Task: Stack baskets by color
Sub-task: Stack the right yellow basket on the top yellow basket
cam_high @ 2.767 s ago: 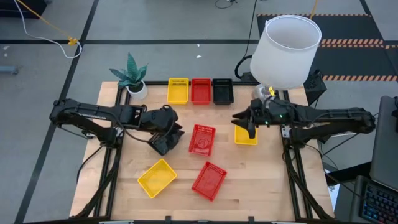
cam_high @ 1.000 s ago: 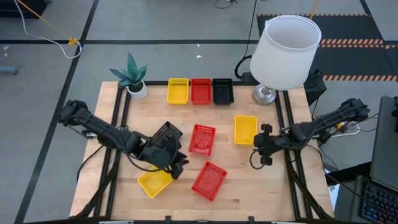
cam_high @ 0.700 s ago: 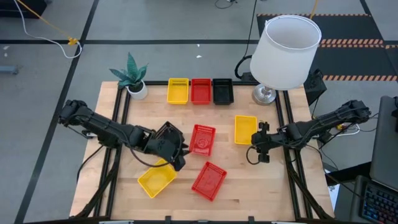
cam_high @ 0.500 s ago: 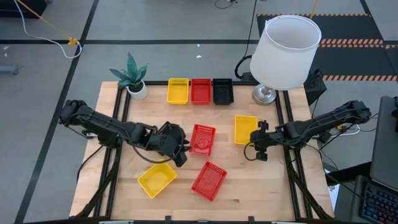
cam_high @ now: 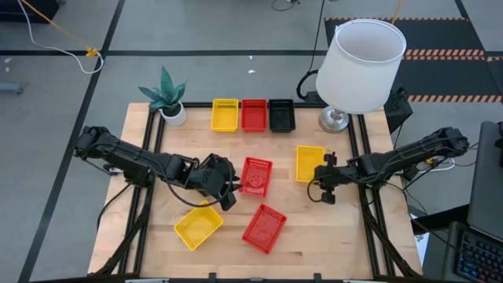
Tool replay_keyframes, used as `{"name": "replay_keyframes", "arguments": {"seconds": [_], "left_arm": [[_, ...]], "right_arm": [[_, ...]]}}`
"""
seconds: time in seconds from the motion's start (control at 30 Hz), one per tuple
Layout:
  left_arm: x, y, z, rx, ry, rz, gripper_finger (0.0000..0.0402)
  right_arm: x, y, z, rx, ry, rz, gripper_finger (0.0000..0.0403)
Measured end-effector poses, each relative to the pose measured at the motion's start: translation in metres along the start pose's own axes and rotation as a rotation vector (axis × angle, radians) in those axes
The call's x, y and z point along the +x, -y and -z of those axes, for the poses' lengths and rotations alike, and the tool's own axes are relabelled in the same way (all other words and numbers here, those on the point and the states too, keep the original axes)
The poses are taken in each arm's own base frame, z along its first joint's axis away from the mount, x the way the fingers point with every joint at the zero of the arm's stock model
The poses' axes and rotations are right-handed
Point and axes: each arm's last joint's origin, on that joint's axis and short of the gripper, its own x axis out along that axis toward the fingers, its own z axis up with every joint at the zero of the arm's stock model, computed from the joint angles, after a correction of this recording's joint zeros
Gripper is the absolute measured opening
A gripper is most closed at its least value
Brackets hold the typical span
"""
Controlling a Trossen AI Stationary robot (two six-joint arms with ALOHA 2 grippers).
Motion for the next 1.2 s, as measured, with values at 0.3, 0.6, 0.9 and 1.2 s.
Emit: {"name": "replay_keyframes", "arguments": {"seconds": [0.3,0.6,0.9,1.2], "left_arm": [[0.000,0.000,0.000,-0.033,0.000,0.003,0.0127],[0.000,0.000,0.000,-0.051,0.000,0.003,0.0127],[0.000,0.000,0.000,-0.052,0.000,0.003,0.0127],[-0.001,0.003,0.002,-0.054,0.000,0.014,0.0127]], "right_arm": [[-0.002,-0.009,-0.017,0.110,0.140,-0.173,0.0023],[-0.001,-0.003,-0.007,0.142,0.063,-0.052,0.0037],[0.003,0.000,0.002,0.046,-0.032,0.036,0.0130],[0.004,-0.002,-0.009,0.027,0.076,0.031,0.0125]]}}
